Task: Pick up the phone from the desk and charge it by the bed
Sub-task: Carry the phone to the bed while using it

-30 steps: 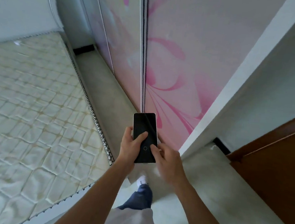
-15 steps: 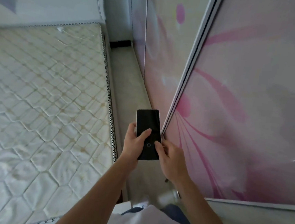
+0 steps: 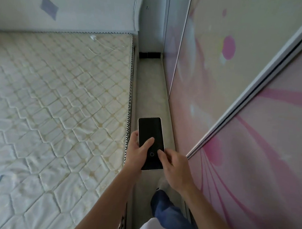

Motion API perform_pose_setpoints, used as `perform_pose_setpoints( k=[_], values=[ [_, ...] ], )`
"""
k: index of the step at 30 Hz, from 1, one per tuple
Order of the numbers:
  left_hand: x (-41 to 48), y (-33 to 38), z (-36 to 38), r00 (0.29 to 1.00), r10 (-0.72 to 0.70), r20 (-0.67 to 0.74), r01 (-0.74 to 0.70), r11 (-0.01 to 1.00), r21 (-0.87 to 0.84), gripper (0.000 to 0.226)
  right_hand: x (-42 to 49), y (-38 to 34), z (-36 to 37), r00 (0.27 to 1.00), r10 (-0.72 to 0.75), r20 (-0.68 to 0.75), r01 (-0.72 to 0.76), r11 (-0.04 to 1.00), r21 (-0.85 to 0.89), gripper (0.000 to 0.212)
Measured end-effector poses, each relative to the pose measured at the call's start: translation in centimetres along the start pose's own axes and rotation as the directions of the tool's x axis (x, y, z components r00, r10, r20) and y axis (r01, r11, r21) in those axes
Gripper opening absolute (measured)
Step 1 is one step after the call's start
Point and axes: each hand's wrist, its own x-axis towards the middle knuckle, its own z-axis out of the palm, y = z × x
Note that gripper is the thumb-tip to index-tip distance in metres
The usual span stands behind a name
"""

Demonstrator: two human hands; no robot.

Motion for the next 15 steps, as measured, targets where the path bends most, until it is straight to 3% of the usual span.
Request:
perform_pose_setpoints(
  k=[8,15],
  values=[
    [10.9,5.0,4.1,0.998,-0.022,-0.051,0.02,0.998,-0.052,0.025,13.3,-0.5,-2.6,0.999,-0.03,0.009,0.031,0.998,-0.049,0.035],
    [18.6,9.9,6.6,0.997,0.063,-0.046,-0.064,0.998,-0.006,0.024,22.4,-1.9,-4.4,0.998,-0.059,0.007,0.059,0.998,-0.013,0.035]
  ],
)
